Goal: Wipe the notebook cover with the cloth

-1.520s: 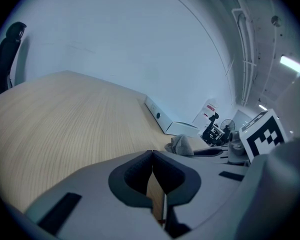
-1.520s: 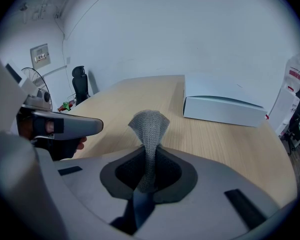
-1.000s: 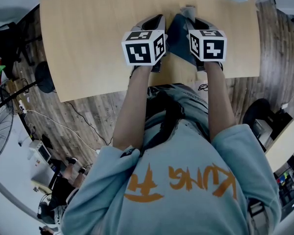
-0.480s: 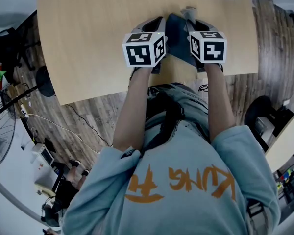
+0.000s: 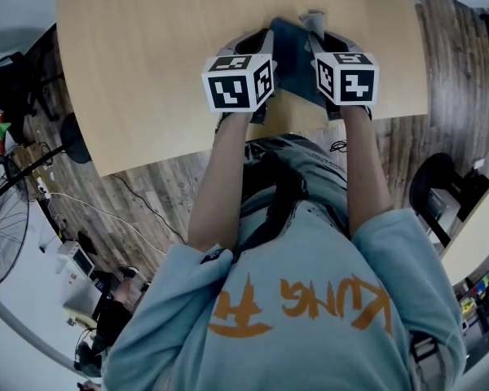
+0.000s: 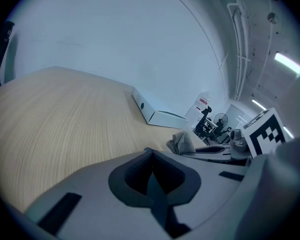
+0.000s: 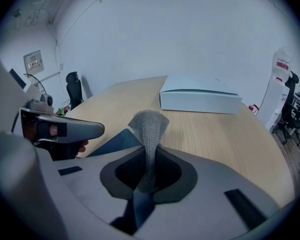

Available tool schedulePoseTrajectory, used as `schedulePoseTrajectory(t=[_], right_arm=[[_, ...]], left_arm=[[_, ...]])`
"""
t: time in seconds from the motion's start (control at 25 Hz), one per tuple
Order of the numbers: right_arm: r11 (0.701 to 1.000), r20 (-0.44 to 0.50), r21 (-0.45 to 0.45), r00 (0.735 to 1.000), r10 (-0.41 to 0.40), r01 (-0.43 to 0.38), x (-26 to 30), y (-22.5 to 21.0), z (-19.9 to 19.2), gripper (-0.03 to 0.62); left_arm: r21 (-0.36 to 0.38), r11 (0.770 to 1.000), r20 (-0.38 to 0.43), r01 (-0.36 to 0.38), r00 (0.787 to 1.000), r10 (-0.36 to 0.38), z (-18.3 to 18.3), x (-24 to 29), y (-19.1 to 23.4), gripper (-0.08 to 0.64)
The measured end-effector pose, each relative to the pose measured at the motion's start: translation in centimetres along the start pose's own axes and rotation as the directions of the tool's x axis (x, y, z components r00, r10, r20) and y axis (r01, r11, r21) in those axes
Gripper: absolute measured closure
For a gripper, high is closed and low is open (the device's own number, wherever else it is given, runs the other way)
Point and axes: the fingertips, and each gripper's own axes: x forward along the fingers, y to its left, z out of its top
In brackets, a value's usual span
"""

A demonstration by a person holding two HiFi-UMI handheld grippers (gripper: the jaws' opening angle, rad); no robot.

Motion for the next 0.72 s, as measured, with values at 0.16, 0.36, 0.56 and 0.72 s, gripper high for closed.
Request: schedulePoseTrajectory(t=[0.16,0.36,0.56,0.72], right_arm=[[1.0,0.007,0.013,1.0,0.003,-0.003,-0.3,-0.3,-0.4,0.561],[1.0,0.015,0.021,1.0,0.002,-0.002,-1.0,-1.1,-0.9,0.561],[0.999,0.016,0.032,1.0,-0.004,0.004,-1.4,-1.5,-1.5,0.561],[0.999,0.018,0.043,1.0,-0.006,0.005,-1.8,-2.3,-2.1,0.561]], left_arm=[[0.003,1.0,-0.009,0.0,1.0,0.0,-0.5,0.1,-0.3,0.543],[0.006,1.0,-0.017,-0.003,1.0,0.003,-1.1,0.2,-1.1,0.542],[0.01,1.0,-0.024,0.001,1.0,-0.001,-1.5,0.2,-1.6,0.542],[0.012,1.0,-0.031,0.002,1.0,-0.001,-2.1,0.4,-2.4,0.542]])
